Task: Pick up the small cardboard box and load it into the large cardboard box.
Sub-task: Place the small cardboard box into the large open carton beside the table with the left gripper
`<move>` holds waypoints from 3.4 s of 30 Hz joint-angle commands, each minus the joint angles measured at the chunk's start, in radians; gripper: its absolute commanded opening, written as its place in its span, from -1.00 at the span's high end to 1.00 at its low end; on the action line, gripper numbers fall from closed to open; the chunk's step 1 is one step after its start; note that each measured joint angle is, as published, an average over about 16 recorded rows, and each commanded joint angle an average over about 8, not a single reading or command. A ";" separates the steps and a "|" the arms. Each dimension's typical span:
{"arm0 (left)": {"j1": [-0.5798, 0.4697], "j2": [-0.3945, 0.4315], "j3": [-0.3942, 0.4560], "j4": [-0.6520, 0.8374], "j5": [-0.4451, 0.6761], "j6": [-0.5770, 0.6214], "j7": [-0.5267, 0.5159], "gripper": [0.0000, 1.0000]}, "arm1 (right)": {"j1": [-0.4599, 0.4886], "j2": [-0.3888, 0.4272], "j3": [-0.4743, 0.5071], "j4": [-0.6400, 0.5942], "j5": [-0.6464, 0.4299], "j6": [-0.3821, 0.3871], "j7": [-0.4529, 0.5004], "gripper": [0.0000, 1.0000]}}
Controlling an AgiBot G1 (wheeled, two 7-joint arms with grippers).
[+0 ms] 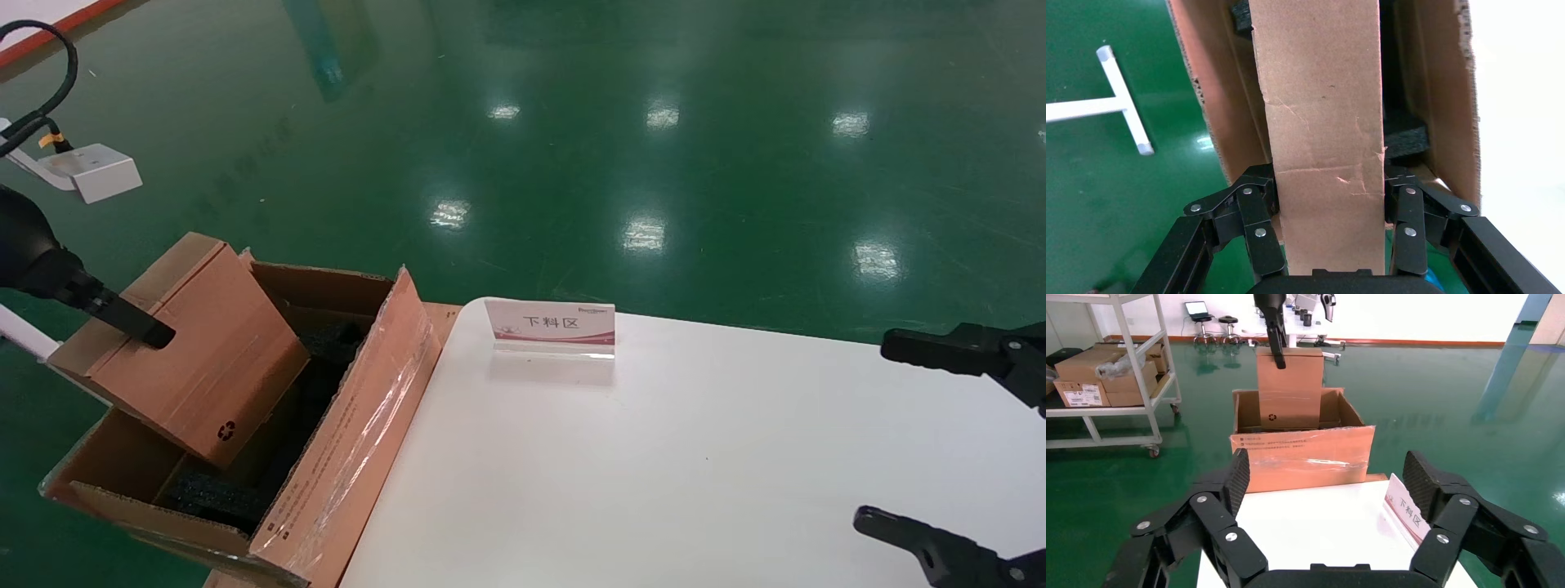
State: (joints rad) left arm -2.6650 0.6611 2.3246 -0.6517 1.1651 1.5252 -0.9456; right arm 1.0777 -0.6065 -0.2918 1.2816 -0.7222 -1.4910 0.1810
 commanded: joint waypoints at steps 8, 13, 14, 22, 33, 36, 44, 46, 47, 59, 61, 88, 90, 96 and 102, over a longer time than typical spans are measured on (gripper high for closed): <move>0.071 0.003 0.006 0.048 -0.011 -0.034 -0.006 1.00 | 0.000 0.000 -0.001 0.000 0.000 0.000 0.000 -1.00; 0.107 0.007 0.011 0.069 -0.011 -0.051 -0.010 1.00 | 0.000 0.000 -0.001 0.000 0.001 0.000 0.000 -1.00; 0.114 0.007 0.012 0.072 -0.012 -0.055 -0.011 1.00 | 0.000 0.000 -0.001 0.000 0.001 0.000 0.000 -1.00; 0.158 0.014 0.016 0.083 -0.008 -0.093 -0.023 1.00 | 0.000 0.001 -0.001 0.000 0.001 0.001 -0.001 -1.00; 0.176 0.021 0.033 0.062 0.029 -0.150 -0.059 1.00 | 0.000 0.001 -0.002 0.000 0.001 0.001 -0.001 -1.00; 0.175 0.020 0.039 0.047 0.044 -0.167 -0.075 1.00 | 0.000 0.001 -0.002 0.000 0.001 0.001 -0.001 -1.00; 0.171 0.012 0.054 -0.004 0.077 -0.205 -0.124 1.00 | 0.001 0.001 -0.003 0.000 0.002 0.001 -0.001 -1.00; 0.169 0.009 0.057 -0.016 0.084 -0.213 -0.136 1.00 | 0.001 0.001 -0.003 0.000 0.002 0.001 -0.001 -1.00; 0.168 0.008 0.058 -0.022 0.087 -0.216 -0.142 1.00 | 0.001 0.001 -0.003 0.000 0.002 0.001 -0.001 -1.00; 0.172 0.011 0.071 -0.078 0.119 -0.264 -0.218 1.00 | 0.001 0.001 -0.003 0.000 0.002 0.001 -0.002 -1.00; 0.173 0.012 0.074 -0.086 0.126 -0.272 -0.229 1.00 | 0.001 0.001 -0.004 0.000 0.002 0.002 -0.002 -1.00; 0.236 0.021 0.097 -0.130 0.169 -0.359 -0.332 1.00 | 0.001 0.002 -0.005 0.000 0.003 0.002 -0.003 -1.00; 0.241 0.023 0.098 -0.127 0.170 -0.363 -0.336 1.00 | 0.001 0.002 -0.005 0.000 0.004 0.002 -0.003 -1.00; 0.260 0.031 0.102 -0.122 0.176 -0.378 -0.349 1.00 | 0.001 0.002 -0.005 0.000 0.004 0.002 -0.003 -1.00; 0.280 0.038 0.108 -0.125 0.186 -0.393 -0.364 1.00 | 0.001 0.002 -0.006 0.000 0.004 0.003 -0.003 -1.00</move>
State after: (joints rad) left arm -2.3846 0.6989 2.4328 -0.7768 1.3509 1.1324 -1.3107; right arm 1.0790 -0.6042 -0.2976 1.2815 -0.7183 -1.4885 0.1781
